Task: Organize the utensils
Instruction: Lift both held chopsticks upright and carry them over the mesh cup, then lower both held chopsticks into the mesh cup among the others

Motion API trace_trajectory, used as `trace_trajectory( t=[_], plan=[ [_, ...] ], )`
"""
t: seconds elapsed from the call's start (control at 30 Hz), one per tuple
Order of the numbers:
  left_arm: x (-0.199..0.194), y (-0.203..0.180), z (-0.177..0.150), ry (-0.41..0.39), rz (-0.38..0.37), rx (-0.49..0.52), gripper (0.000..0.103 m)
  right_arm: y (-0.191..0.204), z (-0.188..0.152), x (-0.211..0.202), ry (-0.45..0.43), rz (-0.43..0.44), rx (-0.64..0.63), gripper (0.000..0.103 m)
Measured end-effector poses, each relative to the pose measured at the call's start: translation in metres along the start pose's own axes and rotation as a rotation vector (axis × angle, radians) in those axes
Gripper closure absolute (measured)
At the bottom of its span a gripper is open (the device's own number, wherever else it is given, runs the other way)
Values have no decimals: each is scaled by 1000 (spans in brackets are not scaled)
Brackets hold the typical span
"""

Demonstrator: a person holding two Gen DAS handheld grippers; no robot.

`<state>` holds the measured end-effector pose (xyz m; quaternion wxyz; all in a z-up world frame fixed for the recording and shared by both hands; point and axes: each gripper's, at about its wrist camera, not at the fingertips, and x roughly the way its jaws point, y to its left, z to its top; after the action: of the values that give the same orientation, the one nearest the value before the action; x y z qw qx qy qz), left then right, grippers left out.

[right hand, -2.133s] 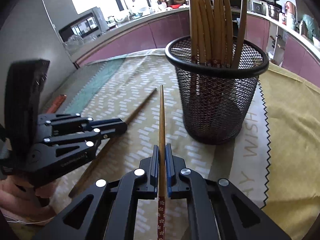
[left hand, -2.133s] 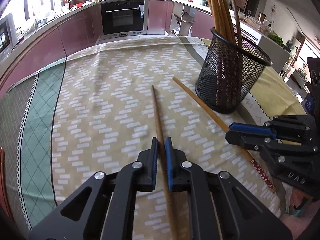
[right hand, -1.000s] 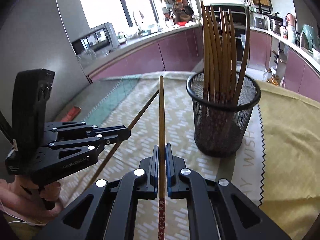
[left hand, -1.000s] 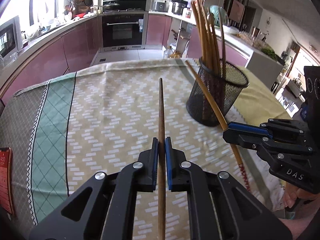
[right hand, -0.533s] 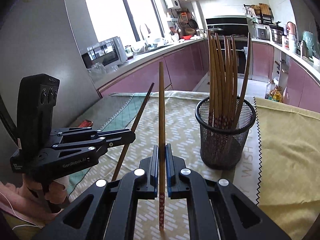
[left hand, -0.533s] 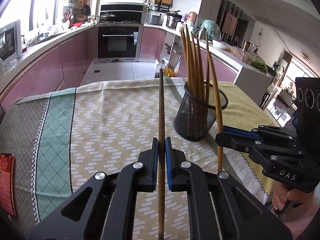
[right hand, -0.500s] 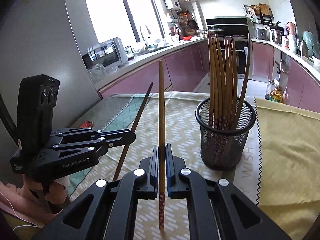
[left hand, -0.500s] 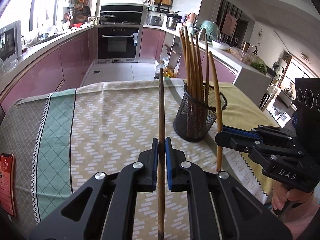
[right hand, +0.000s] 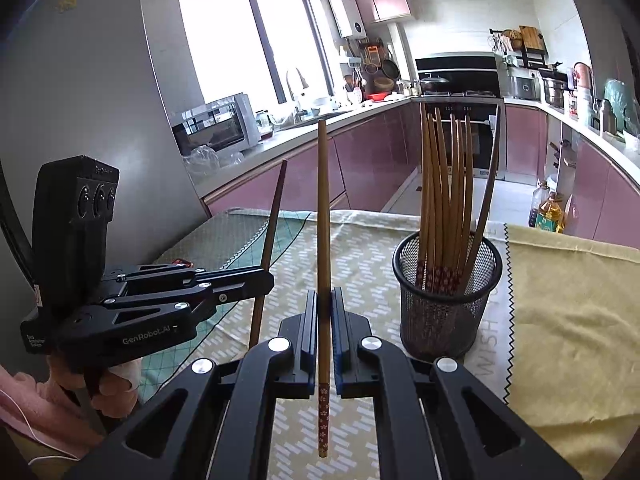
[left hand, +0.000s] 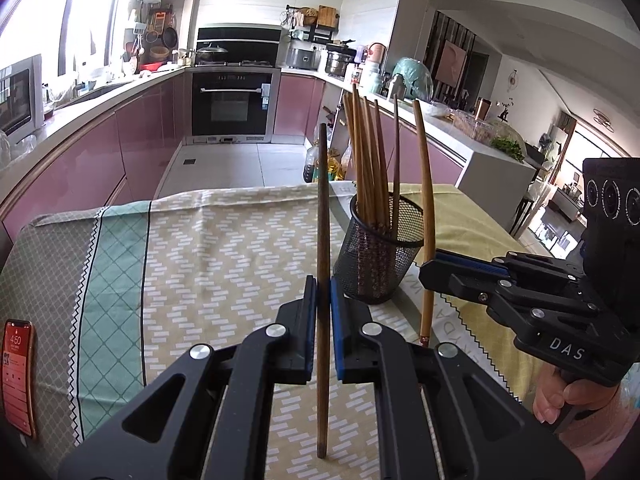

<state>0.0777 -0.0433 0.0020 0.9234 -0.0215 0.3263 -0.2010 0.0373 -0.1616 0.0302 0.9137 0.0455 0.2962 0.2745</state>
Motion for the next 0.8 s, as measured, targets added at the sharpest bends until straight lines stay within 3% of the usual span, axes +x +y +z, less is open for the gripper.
trace_trajectory(
  t=[0.8],
  plan=[
    [-17, -9, 20, -62, -17, 16, 95, -8, 16, -13, -63, -10, 0, 97]
  ],
)
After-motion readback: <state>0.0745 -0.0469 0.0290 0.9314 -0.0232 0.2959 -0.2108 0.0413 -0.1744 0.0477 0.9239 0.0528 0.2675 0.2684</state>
